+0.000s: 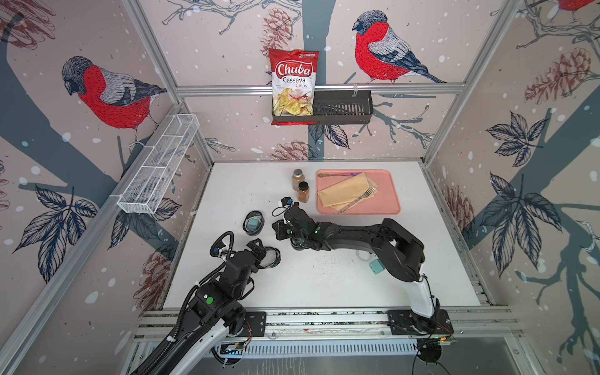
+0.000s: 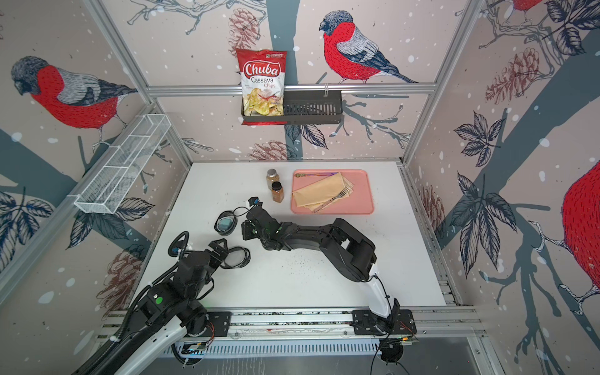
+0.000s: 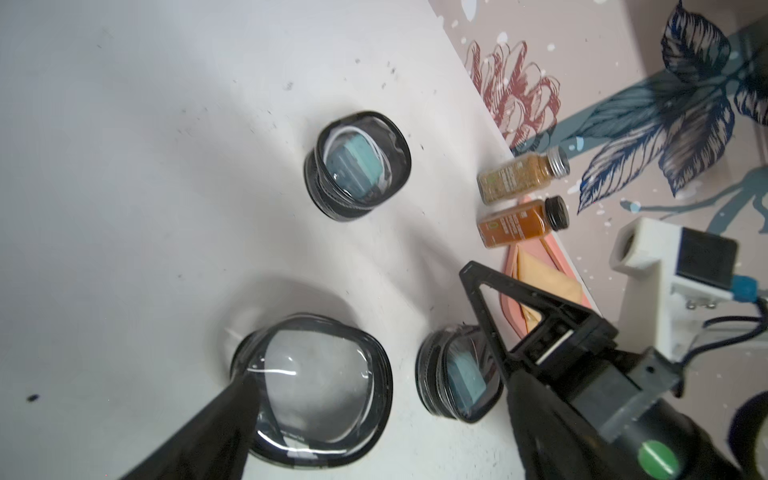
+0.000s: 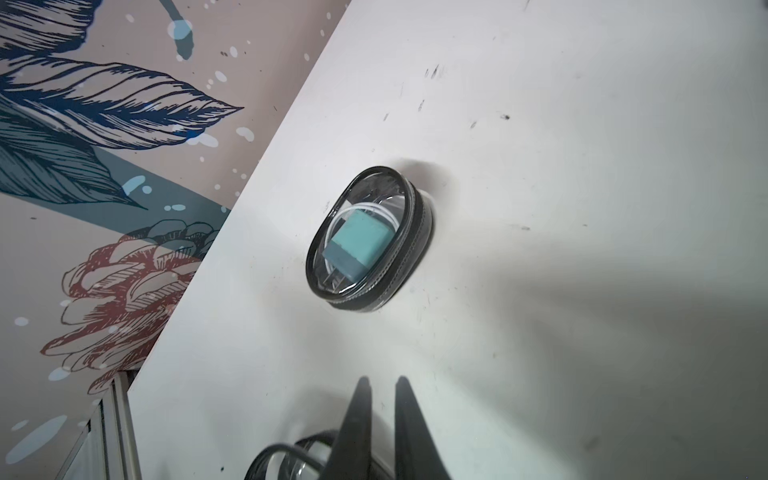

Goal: Pack away charging kits
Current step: Adjust the storage bag at the center of the board.

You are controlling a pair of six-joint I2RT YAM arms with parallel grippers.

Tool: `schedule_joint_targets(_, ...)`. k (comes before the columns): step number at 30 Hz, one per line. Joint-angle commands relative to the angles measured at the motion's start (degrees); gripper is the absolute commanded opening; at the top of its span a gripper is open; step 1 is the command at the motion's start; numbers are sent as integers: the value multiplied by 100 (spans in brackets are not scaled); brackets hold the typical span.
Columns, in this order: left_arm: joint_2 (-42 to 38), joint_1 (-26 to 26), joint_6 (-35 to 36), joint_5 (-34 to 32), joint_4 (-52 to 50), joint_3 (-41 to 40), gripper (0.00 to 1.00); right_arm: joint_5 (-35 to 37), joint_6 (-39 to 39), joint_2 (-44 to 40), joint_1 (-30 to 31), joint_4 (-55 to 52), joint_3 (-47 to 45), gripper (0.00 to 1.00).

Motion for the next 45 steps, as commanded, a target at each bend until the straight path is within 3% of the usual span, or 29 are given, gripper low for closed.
schedule_joint_targets(1, 48, 509, 220, 301, 261, -112, 97, -614, 62, 344, -5, 73, 218, 14)
schedule_joint_targets(7, 809, 2515, 932, 2518, 1406, -681, 97, -771, 99, 641, 104, 115, 344, 14)
schedule_joint_targets(9, 941, 2740, 994, 2768, 1658, -821, 97, -804, 121, 646, 131, 163, 243, 14)
schedule_joint_targets(14, 1114, 2752, 937, 2935, 2056, -1001, 97, -853, 219, 579, 216, 325, -129, 14)
schedule_joint_targets(20, 1953, 2735, 812, 3951, 3475, -1324, 97, -673, 382, 109, 351, 646, -874, 14)
schedule_joint_targets(24, 2940, 2615, 917, 4189, 3866, -1041, 96, -519, 520, -306, 422, 1001, -1503, 16)
schedule_joint_targets(31, 4770, 1597, 994, 4079, 4525, -80, 95, -133, 744, -1014, 535, 1308, -2452, 21)
schedule_joint_targets(34, 5264, 1576, 1074, 4130, 4531, 311, 94, 234, 889, -1374, 577, 1257, -2831, 25)
schedule_joint_targets(41, 4882, 1824, 1399, 3953, 3776, 915, 96, 1126, 1017, -1805, 780, 650, -2883, 35)
schedule_joint_targets(45, 4080, 2404, 1652, 3983, 2755, 1124, 96, 1853, 1027, -1886, 1062, 257, -2605, 50)
